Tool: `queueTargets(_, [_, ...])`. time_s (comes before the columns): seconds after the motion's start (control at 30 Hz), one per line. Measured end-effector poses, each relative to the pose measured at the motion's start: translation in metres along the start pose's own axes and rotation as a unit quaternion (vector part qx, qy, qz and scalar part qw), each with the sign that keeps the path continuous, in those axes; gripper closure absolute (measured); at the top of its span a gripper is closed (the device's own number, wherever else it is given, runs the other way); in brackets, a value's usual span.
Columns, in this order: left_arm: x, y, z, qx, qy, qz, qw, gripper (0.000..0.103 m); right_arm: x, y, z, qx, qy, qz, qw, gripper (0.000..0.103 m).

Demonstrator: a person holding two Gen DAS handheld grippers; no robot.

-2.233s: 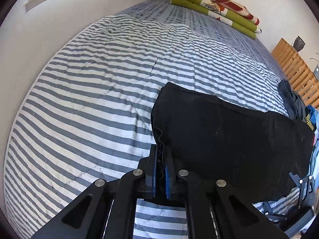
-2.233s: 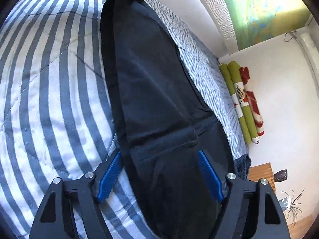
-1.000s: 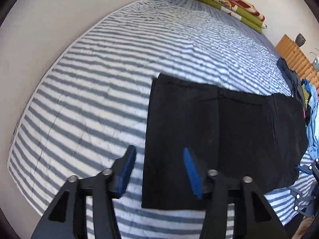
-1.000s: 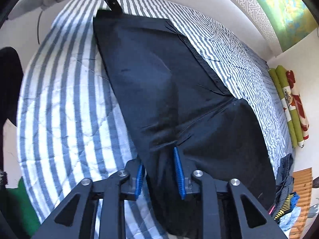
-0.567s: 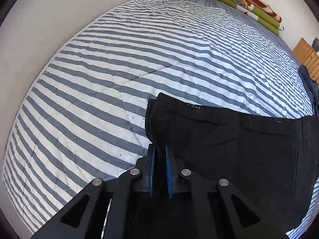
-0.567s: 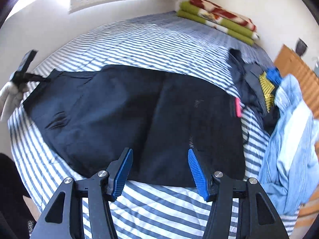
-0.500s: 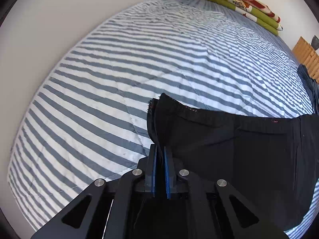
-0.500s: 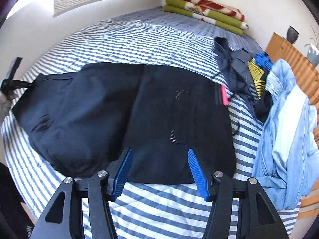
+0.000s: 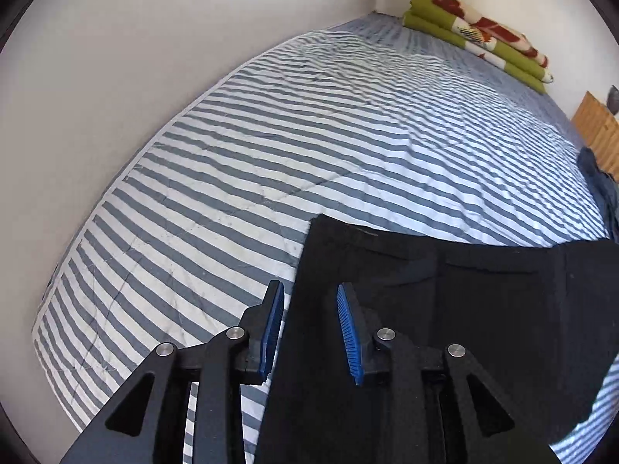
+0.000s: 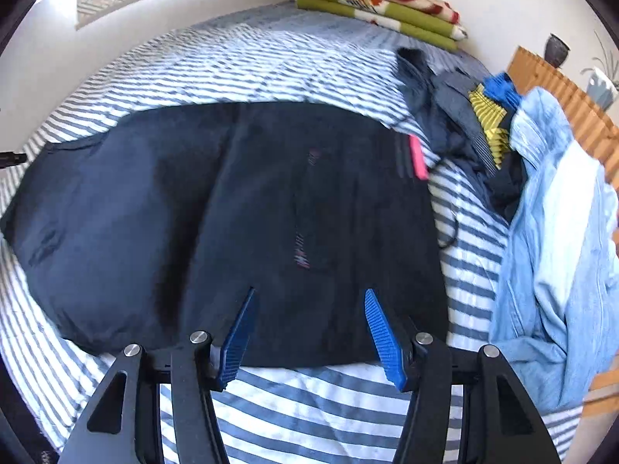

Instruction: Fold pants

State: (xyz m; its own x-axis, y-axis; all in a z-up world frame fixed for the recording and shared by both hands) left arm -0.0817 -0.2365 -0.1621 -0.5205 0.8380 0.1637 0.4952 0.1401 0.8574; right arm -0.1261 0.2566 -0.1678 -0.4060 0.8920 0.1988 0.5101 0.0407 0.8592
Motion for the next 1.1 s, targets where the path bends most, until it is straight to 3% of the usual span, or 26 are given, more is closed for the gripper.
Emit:
queueTargets(0.07, [0.021,0.008,0.019,-0.015,-0.031,0.040,0.9986,0.072,-0.022,0.004,-0.028,0.033,0.022,-0.018,0.999,0.049])
queueTargets(0.2, [0.039,-0.001,0.049,-0.037,-0.071,0.039,0.9961,0.072,-0.076,-0.012,-0.091,0.081,0.045,-0.087,0.992,0.049])
queueTargets(0.33, [0.030,-0.041,0.058,-0.052,-0.068,0.011,0.9963,0.071,-0.113,-0.051,-0.138,0.080,0.041,-0.123,0.988,0.049])
queueTargets(0.4, [0.017,-0.047,0.052,-0.044,-0.061,0.012,0.9971,0.071,-0.115,-0.080,-0.149,0.064,0.051,-0.093,0.992,0.050])
queueTargets(0.47, [-0.007,-0.042,0.041,-0.029,-0.040,-0.005,0.9988,0.071,-0.103,-0.116,-0.143,0.011,0.063,-0.032,0.997,0.050])
queueTargets(0.5, [-0.021,-0.036,0.037,-0.025,-0.018,-0.001,0.9995,0.071,-0.100,-0.126,-0.134,-0.011,0.057,-0.026,0.998,0.050])
queueTargets(0.57, [-0.049,-0.026,0.035,-0.030,0.026,0.019,0.9990,0.071,-0.095,-0.126,-0.135,-0.001,0.039,-0.039,0.998,0.050])
queueTargets(0.73, [-0.088,-0.013,0.053,-0.065,0.083,0.064,0.9924,0.068,-0.105,-0.090,-0.133,0.026,0.024,-0.086,0.996,0.049])
queueTargets(0.9, [-0.078,-0.014,0.075,-0.085,0.074,0.090,0.9895,0.066,-0.170,-0.029,-0.127,0.072,0.071,-0.141,0.985,0.048])
queueTargets(1.1, [-0.054,-0.019,0.088,-0.100,0.058,0.096,0.9886,0.065,-0.235,0.001,-0.106,0.075,0.133,-0.142,0.978,0.048])
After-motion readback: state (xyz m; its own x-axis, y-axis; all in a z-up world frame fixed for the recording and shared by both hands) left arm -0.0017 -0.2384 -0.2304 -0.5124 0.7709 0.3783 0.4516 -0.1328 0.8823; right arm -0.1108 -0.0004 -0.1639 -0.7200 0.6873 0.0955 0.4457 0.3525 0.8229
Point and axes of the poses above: each gripper's, at about its wrist camera, not at the fingertips, and y roughly against the way its jaws point, x to its right, z to its underside, the point moved 9 cm from there along -y, roughly the way its jaws point, and after that the axes turned 14 degrees about y, right-handed, at the moved point
